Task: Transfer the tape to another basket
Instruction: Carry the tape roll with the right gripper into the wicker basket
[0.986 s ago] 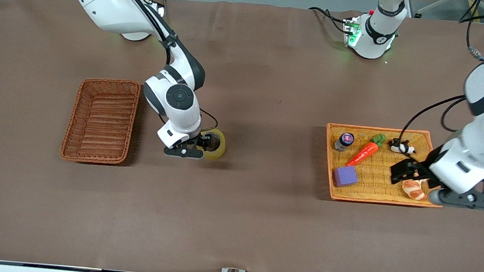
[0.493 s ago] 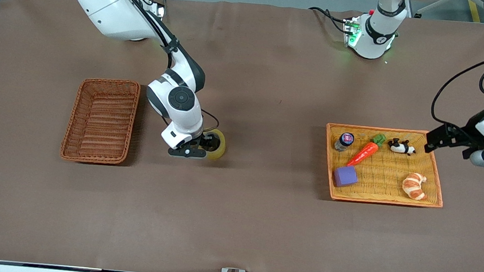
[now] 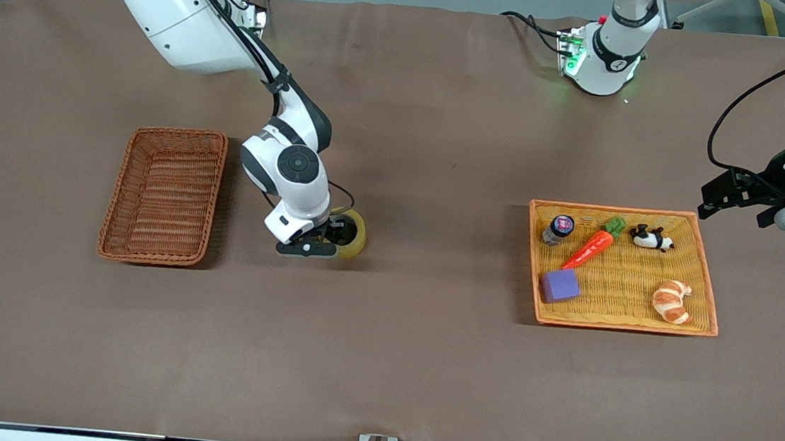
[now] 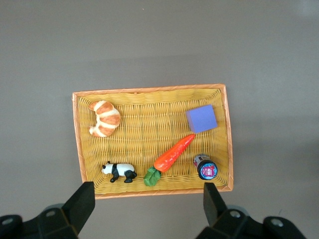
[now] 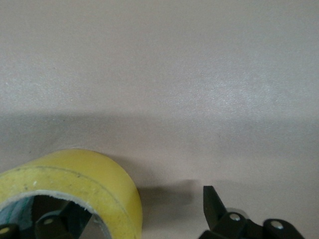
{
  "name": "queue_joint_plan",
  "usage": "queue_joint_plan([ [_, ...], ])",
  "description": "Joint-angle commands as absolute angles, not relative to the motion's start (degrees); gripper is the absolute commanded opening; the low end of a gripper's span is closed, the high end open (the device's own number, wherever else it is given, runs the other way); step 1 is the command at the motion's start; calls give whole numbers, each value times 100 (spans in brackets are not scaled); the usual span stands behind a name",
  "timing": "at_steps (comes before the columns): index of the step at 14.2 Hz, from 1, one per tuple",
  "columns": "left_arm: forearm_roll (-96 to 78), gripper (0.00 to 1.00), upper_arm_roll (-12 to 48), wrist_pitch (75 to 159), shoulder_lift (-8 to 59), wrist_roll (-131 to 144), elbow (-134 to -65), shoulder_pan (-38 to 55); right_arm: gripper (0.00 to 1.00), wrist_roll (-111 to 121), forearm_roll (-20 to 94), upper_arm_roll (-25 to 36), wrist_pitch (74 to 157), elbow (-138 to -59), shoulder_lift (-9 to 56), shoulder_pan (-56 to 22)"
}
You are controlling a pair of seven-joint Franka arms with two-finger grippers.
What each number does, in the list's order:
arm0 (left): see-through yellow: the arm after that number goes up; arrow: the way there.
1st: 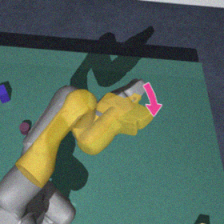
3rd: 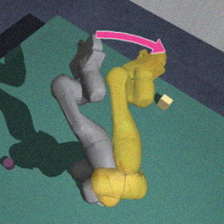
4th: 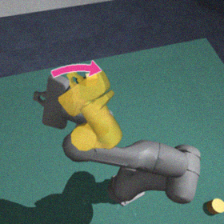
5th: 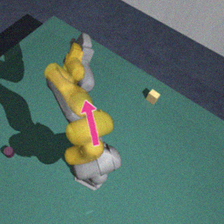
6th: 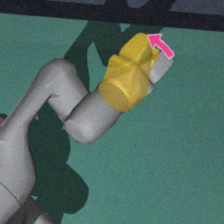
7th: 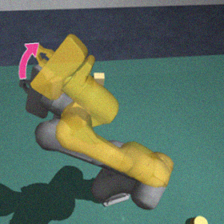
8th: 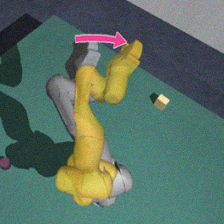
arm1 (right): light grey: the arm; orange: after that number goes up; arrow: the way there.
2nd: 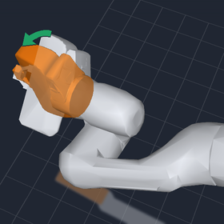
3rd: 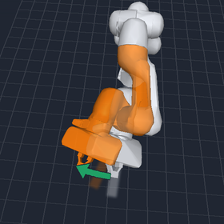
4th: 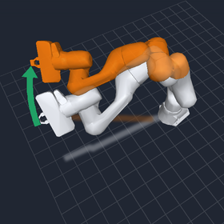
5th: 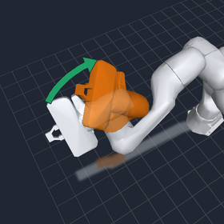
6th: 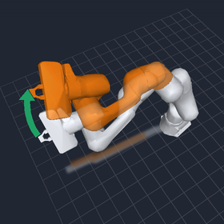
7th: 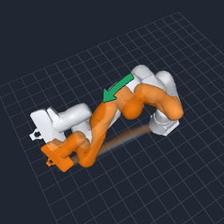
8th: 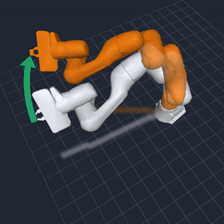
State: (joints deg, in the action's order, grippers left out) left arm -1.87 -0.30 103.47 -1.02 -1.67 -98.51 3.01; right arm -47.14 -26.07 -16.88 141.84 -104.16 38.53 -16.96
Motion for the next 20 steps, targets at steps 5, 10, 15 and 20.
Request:
queue_joint_plan([
  [5, -211, 100, 210, 10380, -203, 17, -9854, 264, 0, -4913, -2786, -1784, 14159, -10424, 3780, -1529],
  [10, -202, 100, 290, 10257, -44, 245, -9659, 290, 0, -4826, -2733, -2685, 13231, -10433, 3201, -488],
  [15, -255, 100, 290, 10090, -70, 334, -9650, 281, 0, -3082, -1770, -2780, 12008, -10468, 1866, 474],
  [20, -264, 100, 290, 10090, -62, 360, -9624, 290, 0, -1049, -1116, -1487, 11917, -11098, 1056, 518],
])
